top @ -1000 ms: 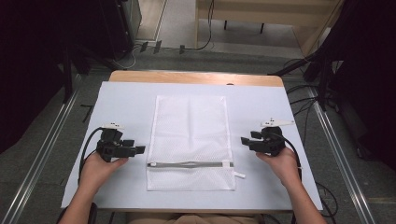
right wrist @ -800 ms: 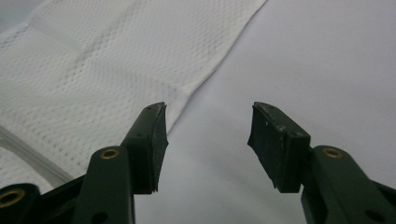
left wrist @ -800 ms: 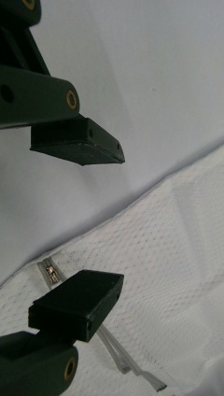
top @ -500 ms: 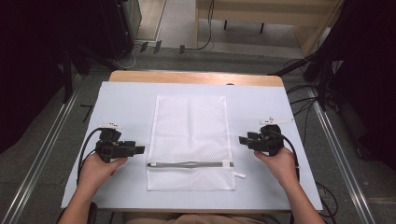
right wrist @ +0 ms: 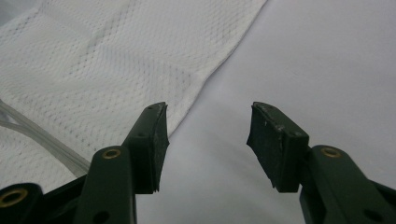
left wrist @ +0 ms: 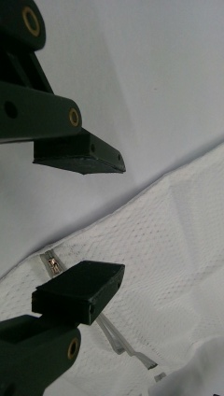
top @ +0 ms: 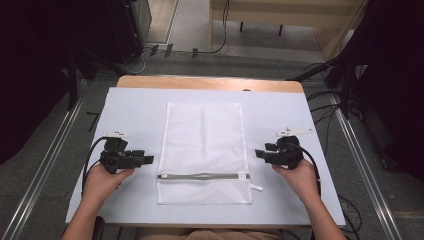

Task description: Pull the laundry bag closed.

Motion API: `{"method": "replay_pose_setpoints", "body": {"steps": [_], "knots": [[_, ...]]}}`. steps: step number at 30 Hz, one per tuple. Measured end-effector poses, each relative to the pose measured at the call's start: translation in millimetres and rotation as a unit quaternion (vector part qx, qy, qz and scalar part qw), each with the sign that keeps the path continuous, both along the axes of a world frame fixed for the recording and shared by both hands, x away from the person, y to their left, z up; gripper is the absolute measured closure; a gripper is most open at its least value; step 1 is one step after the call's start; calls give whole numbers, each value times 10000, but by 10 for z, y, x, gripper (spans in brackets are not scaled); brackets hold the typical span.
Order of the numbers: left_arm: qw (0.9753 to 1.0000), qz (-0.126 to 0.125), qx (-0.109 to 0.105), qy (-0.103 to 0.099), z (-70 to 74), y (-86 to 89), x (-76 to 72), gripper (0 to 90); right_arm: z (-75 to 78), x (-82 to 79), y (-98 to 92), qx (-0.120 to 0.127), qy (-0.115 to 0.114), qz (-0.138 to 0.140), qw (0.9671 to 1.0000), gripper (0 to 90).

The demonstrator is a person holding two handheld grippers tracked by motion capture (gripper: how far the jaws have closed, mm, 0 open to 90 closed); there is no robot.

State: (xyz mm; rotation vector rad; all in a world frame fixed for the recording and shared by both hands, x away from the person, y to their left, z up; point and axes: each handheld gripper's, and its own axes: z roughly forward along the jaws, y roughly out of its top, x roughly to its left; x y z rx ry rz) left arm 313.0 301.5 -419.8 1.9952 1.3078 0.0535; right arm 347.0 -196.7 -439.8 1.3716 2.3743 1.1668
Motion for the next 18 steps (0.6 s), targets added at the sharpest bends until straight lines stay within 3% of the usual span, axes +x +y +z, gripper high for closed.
{"method": "replay_pose_setpoints", "body": {"steps": [13, 18], "knots": [[9999, -54, 49, -121, 17, 1, 41, 423, 42, -90, 54, 52, 103, 157, 9998, 507], [9998, -35, 33, -170, 22, -2, 46, 410, 105, -154, 112, -8, 45, 204, 9998, 578]]}}
